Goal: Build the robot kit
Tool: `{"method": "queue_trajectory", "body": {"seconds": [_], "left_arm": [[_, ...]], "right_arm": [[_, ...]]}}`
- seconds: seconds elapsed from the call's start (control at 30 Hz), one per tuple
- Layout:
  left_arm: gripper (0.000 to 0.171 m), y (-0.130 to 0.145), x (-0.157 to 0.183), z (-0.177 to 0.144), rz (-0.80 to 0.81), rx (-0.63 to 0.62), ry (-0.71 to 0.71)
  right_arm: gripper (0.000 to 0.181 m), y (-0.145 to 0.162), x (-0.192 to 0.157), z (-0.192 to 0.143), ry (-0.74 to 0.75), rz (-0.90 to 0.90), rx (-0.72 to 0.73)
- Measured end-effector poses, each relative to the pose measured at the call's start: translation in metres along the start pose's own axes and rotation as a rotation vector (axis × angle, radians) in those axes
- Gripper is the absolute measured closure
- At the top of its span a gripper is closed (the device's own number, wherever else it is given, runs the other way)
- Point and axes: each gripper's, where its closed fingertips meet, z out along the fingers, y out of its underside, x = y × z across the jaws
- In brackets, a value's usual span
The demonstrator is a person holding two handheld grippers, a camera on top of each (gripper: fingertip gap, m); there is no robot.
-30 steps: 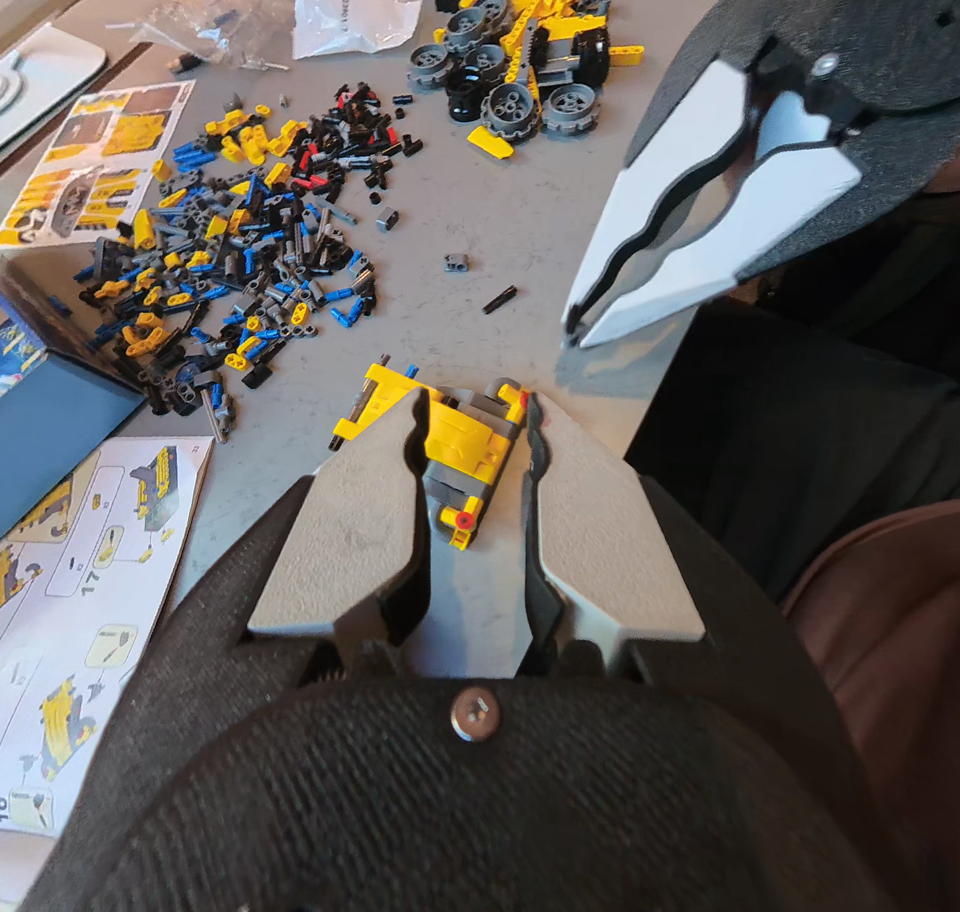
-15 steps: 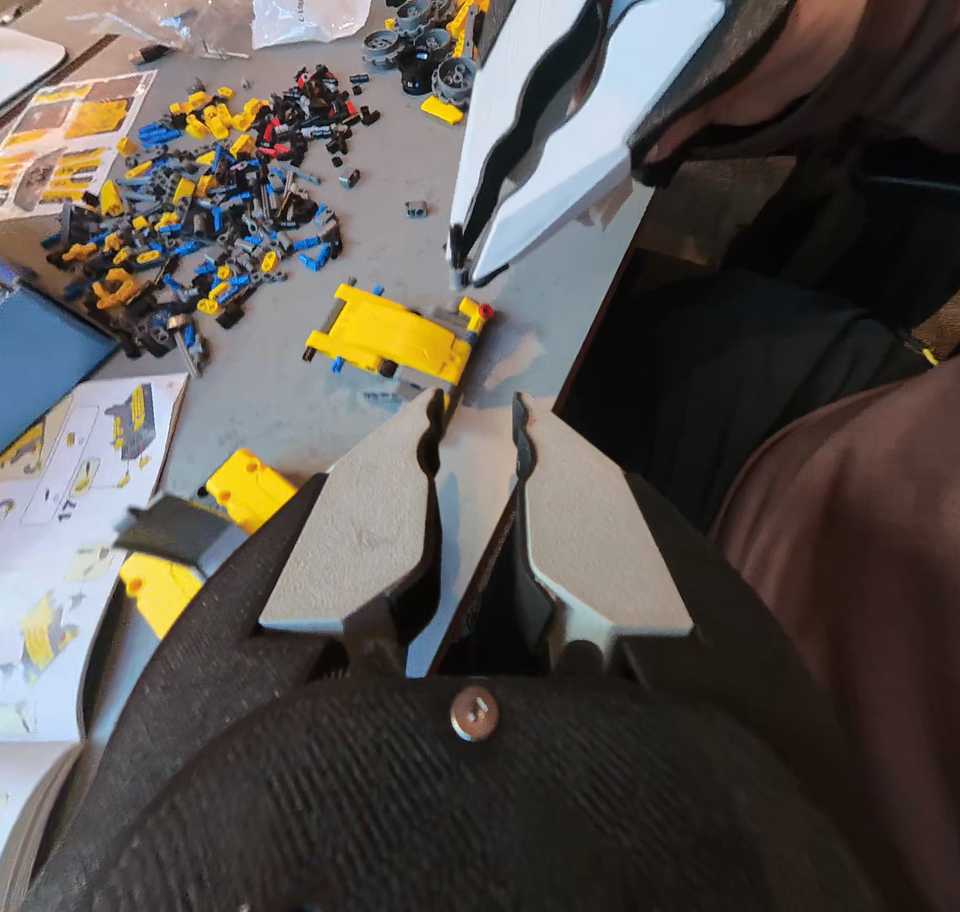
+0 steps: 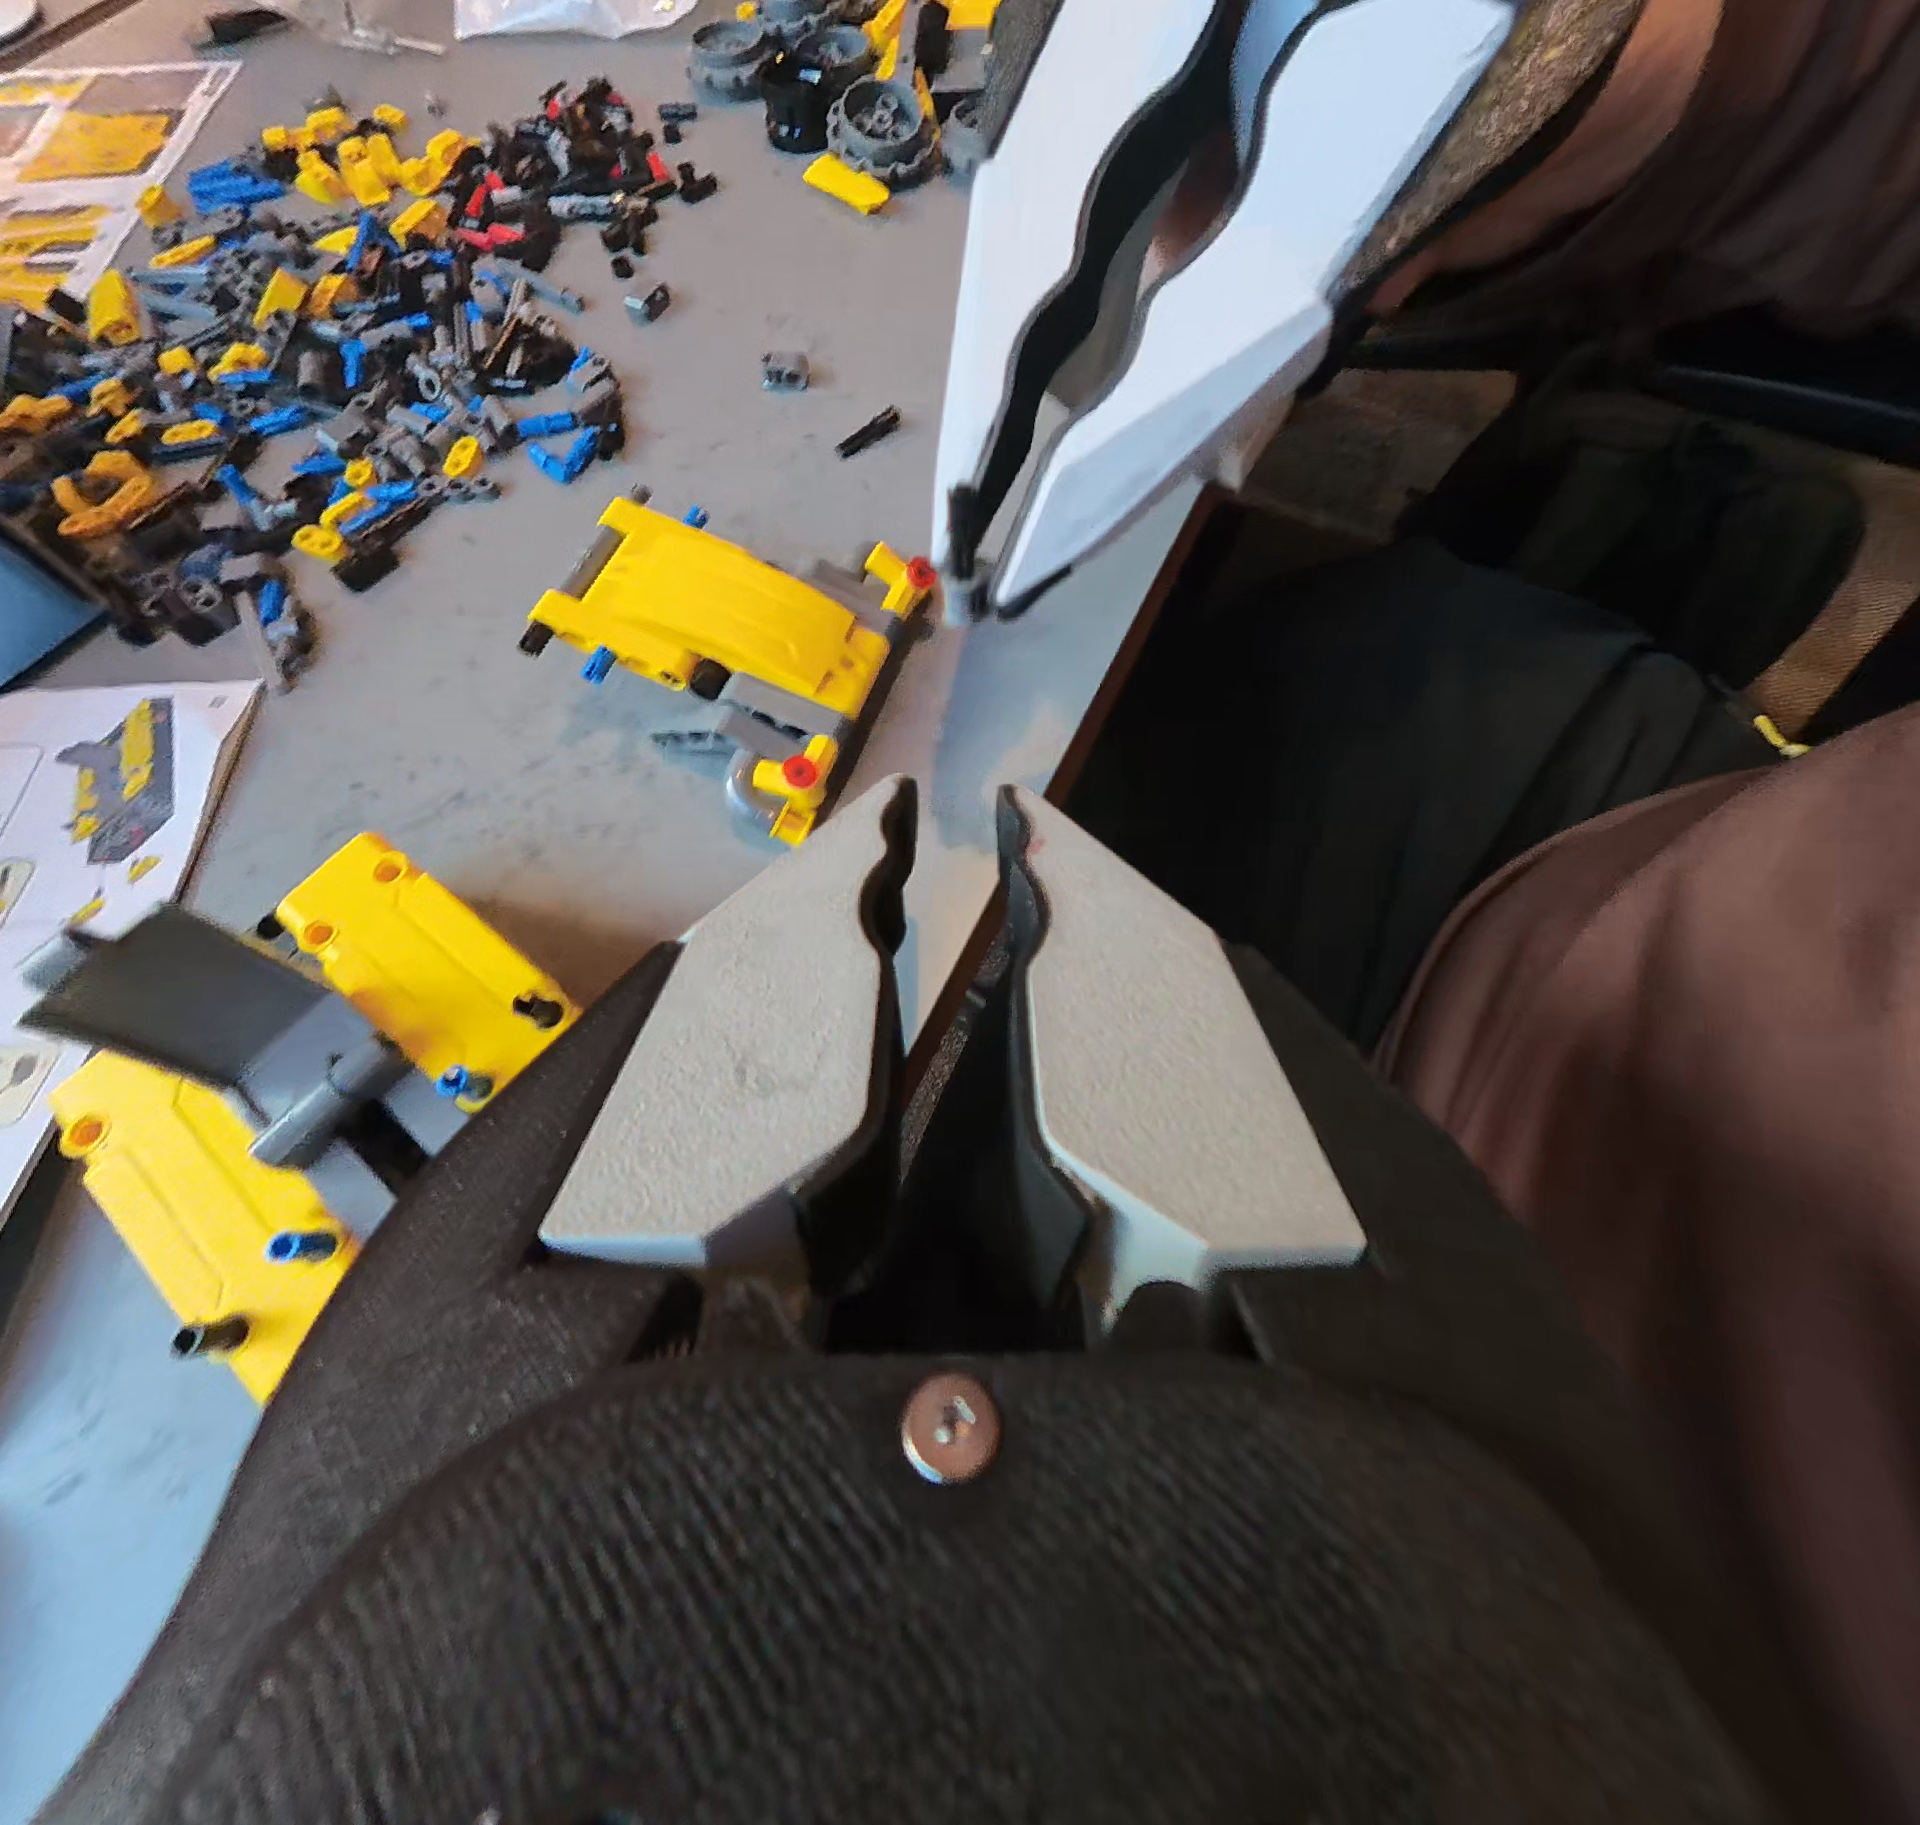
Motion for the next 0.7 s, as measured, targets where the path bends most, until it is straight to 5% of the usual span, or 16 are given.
{"method": "queue_trajectory", "body": {"seconds": [0.2, 0.7], "left_arm": [[0.159, -0.024, 0.013, 0.0, 0.049, 0.087, 0.024], [0.171, -0.013, 0.018, -0.002, 0.056, 0.129, 0.033]], "right_arm": [[0.177, -0.008, -0.019, 0.0, -0.107, 0.062, 0.069], [0.176, 0.002, -0.028, 0.004, -0.13, -0.013, 0.043]]}}
